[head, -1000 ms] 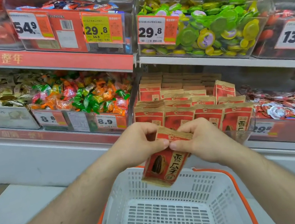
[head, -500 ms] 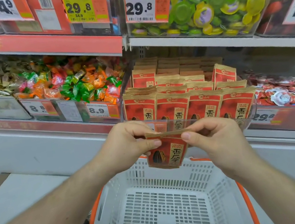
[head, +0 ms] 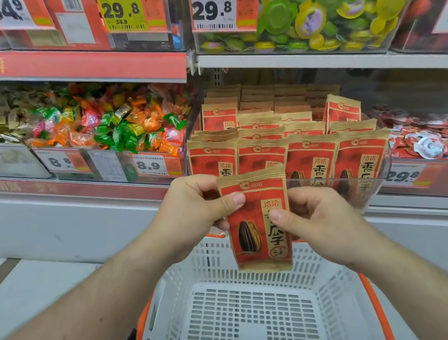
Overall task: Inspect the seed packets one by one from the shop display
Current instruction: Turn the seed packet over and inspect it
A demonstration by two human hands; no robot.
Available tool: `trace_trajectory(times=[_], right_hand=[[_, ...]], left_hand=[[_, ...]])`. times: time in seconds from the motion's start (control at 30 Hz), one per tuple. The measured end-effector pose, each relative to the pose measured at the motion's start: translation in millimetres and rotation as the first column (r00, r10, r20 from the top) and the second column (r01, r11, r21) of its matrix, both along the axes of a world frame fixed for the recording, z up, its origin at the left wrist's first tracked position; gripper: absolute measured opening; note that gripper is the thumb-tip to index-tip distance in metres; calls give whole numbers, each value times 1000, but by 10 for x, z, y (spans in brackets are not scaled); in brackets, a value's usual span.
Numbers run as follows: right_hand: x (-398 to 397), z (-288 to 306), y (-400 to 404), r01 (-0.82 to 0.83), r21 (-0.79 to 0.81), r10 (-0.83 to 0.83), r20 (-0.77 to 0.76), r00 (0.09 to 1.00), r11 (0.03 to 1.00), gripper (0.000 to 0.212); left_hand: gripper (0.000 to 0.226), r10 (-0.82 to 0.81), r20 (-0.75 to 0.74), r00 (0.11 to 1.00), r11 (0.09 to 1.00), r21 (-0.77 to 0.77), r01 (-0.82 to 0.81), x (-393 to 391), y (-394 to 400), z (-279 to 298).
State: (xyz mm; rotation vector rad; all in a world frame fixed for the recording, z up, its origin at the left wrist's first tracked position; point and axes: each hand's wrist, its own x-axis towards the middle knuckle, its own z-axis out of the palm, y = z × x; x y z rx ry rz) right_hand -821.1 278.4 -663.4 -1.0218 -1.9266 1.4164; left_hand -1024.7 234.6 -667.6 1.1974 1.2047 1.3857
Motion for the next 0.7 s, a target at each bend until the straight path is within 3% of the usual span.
trace_trajectory(times=[0.07,0.23,0.33,0.43,0.53,0.7], right_hand=[[-15,15,8,26,7,-26,5,1000,1000,24],[-58,41,17,139,-61,-143,-77,987,988,17],[-43,78,22,131,-125,-147,-127,981,983,32],[5,96,36,50,-173,-66,-85,994,984,41],[31,103,17,-17,-183,17,1,1000,983,44],[39,111,12,-73,-244,66,-35,997,967,43]], left_hand=[[24,-51,6,999,995,-83,52,-19,-4,-3],[44,-254,-161,954,938,-283,202,-67,-29,-54],[42,-212,-115,970,954,-239,180,-51,-20,-47],[43,-148,-46,988,968,-212,135,-49,5,-13],[36,-87,37,996,976,-199,93,-46,13,7],[40,-84,83,993,969,-225,101,-37,-5,30]])
